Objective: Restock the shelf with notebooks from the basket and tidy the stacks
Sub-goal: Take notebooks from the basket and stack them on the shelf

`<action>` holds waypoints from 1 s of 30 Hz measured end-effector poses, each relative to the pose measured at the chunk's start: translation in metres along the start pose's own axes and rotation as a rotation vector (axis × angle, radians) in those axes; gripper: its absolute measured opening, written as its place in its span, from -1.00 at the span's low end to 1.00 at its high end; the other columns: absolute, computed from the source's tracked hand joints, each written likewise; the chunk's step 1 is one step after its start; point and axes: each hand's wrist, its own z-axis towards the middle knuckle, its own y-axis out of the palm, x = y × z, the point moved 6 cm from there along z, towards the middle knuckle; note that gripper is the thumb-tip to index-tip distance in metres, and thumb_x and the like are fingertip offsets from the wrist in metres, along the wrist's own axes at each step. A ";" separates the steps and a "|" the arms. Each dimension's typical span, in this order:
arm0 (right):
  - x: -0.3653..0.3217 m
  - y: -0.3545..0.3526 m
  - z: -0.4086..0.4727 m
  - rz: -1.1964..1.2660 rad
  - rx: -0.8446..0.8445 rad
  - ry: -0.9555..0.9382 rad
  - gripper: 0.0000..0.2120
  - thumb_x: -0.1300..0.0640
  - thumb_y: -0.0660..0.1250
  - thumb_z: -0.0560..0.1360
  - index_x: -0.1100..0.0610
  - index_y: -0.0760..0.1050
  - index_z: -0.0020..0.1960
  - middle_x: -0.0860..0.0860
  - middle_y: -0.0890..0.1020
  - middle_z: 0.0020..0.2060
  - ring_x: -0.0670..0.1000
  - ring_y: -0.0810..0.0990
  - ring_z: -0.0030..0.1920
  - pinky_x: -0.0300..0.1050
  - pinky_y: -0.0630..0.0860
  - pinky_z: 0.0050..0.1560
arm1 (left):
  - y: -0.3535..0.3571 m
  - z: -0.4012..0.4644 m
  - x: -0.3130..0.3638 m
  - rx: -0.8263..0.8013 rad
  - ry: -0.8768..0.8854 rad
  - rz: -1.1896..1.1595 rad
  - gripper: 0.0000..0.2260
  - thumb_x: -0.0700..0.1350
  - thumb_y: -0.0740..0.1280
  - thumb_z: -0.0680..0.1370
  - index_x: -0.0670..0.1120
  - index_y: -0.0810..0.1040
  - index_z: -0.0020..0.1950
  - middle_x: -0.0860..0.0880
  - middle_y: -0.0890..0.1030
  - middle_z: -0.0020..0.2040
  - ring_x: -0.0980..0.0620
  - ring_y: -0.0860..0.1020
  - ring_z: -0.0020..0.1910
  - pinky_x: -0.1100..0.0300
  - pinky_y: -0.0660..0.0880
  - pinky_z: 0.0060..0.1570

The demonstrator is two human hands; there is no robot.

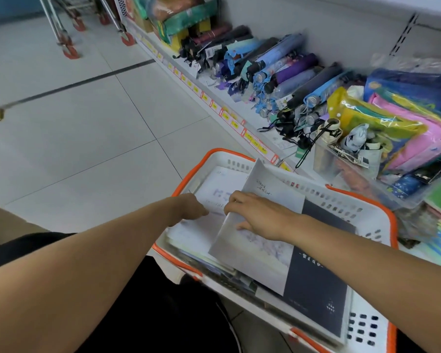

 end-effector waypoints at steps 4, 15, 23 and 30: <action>0.000 0.005 0.003 -0.015 -0.039 0.015 -0.63 0.14 0.38 0.56 0.02 0.41 0.34 -0.02 0.37 0.21 0.07 0.38 0.20 0.05 0.47 0.14 | -0.005 -0.001 -0.002 0.000 -0.018 -0.012 -0.53 -0.03 0.31 0.59 -0.23 0.34 0.42 -0.17 0.45 0.33 -0.15 0.46 0.25 0.07 0.43 0.19; 0.007 0.015 -0.002 0.040 0.220 0.134 -0.47 -0.11 0.44 0.46 0.04 0.39 0.34 0.03 0.39 0.28 0.06 0.30 0.34 0.03 0.33 0.37 | 0.007 -0.005 0.009 -0.144 0.013 -0.322 -0.69 -0.09 0.21 0.65 -0.22 0.44 0.33 -0.18 0.60 0.16 -0.16 0.61 0.10 -0.06 0.59 0.06; 0.099 0.044 -0.108 0.552 0.550 1.288 0.10 -0.38 0.51 0.21 0.14 0.12 0.51 0.15 0.26 0.46 0.26 0.29 0.43 0.28 0.39 0.32 | 0.010 -0.007 0.022 -0.150 0.040 -0.371 -0.71 -0.08 0.12 0.68 -0.21 0.41 0.33 -0.16 0.60 0.10 -0.17 0.60 0.07 -0.08 0.58 -0.02; 0.110 0.056 -0.136 1.298 0.447 1.363 -0.62 0.05 0.60 0.35 0.19 0.60 0.07 0.07 0.66 -0.06 0.02 0.58 -0.11 -0.11 0.51 -0.21 | 0.022 -0.017 0.035 -0.288 0.049 -0.495 -0.75 -0.06 0.15 0.68 -0.20 0.45 0.23 -0.15 0.62 0.05 -0.16 0.60 0.02 -0.15 0.54 0.04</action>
